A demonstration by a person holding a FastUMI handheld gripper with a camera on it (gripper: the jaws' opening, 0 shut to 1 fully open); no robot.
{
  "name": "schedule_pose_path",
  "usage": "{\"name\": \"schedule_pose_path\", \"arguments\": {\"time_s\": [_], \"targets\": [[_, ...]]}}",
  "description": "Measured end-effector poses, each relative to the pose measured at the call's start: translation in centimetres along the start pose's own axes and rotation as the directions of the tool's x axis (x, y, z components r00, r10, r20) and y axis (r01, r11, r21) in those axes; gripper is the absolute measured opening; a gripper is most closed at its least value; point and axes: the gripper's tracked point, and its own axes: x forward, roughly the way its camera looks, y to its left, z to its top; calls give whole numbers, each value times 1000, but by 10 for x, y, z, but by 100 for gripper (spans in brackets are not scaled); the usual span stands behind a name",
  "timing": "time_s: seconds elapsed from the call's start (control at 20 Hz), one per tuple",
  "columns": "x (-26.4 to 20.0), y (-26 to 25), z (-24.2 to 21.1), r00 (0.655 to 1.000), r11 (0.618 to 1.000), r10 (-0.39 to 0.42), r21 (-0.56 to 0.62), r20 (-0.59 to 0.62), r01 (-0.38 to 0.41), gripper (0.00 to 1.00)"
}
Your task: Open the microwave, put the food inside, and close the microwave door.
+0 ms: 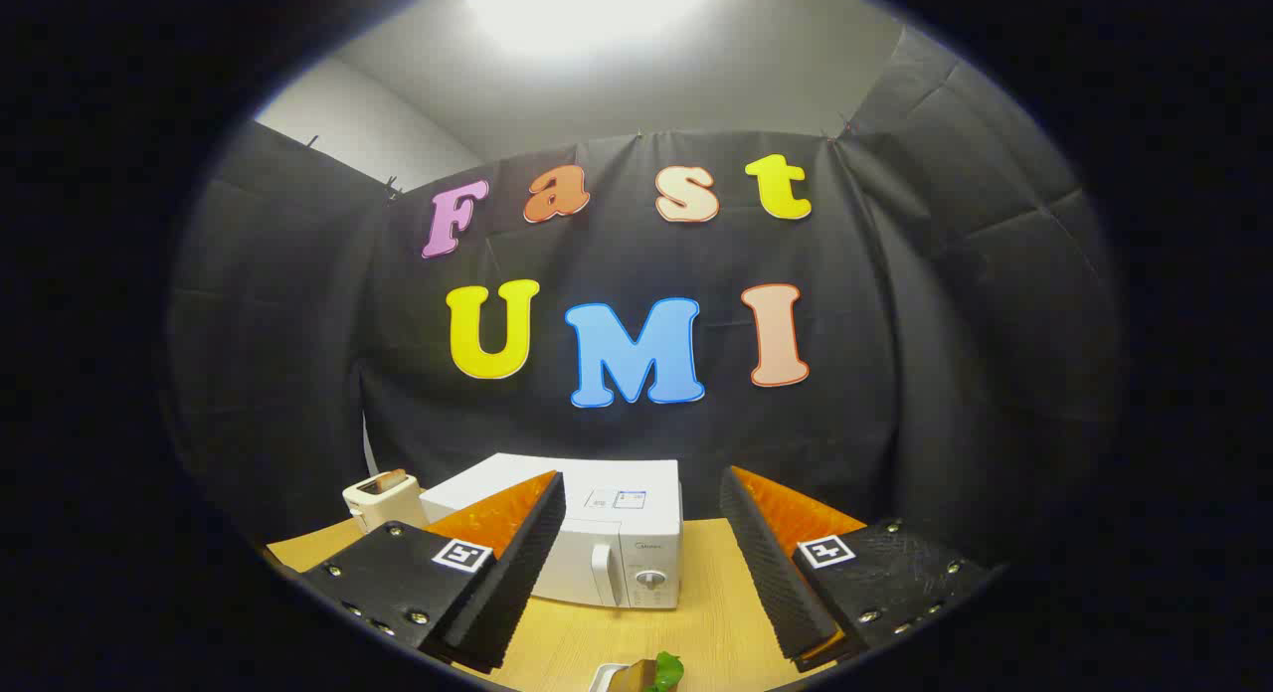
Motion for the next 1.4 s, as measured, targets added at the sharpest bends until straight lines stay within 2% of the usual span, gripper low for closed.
{"name": "schedule_pose_path", "arguments": {"time_s": [0.45, 0.9, 1.15, 1.4], "targets": [[2, 7, -10, 1000, 997, 10, -70, 22, -8, 96], [7, 18, -22, 999, 998, 43, -35, 1, -43, 96], [29, 38, -57, 998, 998, 69, -11, -3, -69, 96], [75, 52, -120, 998, 998, 58, 40, -31, -56, 96]]}}
